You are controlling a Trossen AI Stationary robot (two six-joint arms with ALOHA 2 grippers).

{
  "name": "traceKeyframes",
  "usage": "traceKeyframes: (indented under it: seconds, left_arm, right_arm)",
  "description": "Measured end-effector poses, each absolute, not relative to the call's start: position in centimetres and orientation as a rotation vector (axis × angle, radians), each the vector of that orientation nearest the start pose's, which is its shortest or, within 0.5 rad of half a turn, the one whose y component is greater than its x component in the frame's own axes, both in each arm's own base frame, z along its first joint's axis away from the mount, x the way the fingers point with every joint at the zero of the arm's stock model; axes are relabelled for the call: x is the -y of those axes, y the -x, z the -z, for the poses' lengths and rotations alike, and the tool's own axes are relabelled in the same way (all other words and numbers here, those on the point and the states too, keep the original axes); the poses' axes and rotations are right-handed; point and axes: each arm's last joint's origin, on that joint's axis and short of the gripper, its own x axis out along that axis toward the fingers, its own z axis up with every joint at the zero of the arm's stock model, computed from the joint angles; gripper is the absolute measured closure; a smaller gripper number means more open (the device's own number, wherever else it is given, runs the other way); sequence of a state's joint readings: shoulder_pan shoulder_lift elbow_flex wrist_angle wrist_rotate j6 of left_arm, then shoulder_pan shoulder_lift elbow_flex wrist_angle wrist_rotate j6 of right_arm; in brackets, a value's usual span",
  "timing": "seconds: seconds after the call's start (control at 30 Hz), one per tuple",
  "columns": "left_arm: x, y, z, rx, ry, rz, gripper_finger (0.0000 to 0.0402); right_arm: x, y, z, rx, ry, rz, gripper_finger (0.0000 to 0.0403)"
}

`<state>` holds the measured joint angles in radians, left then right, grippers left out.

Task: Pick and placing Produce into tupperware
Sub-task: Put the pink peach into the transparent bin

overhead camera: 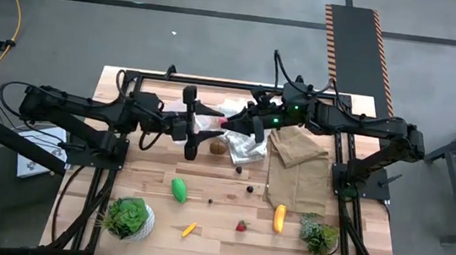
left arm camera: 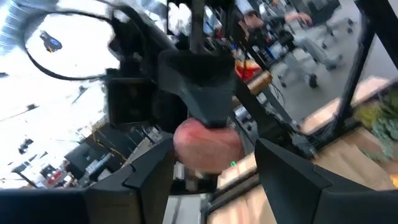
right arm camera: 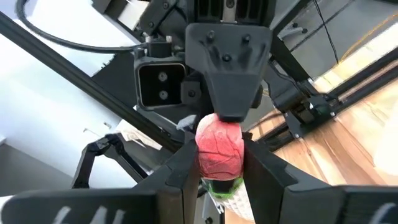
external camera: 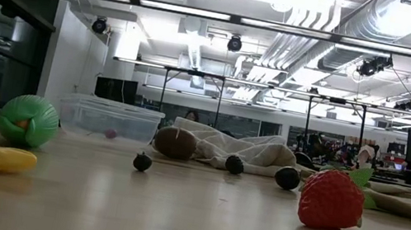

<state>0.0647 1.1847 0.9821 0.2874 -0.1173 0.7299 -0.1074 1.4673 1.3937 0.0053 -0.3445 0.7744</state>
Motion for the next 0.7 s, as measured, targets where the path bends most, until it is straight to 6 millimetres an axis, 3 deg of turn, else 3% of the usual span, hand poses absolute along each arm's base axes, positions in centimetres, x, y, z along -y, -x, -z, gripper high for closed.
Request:
traceKeyframes:
  seconds: [0.7]
  left_arm:
    - [-2.12,-27.13,-36.33,0.009,-0.724,-0.208,0.0190]
  right_arm:
    - [2.62,-33.56,-40.10,-0.156,-0.778,-0.199,0.0308]
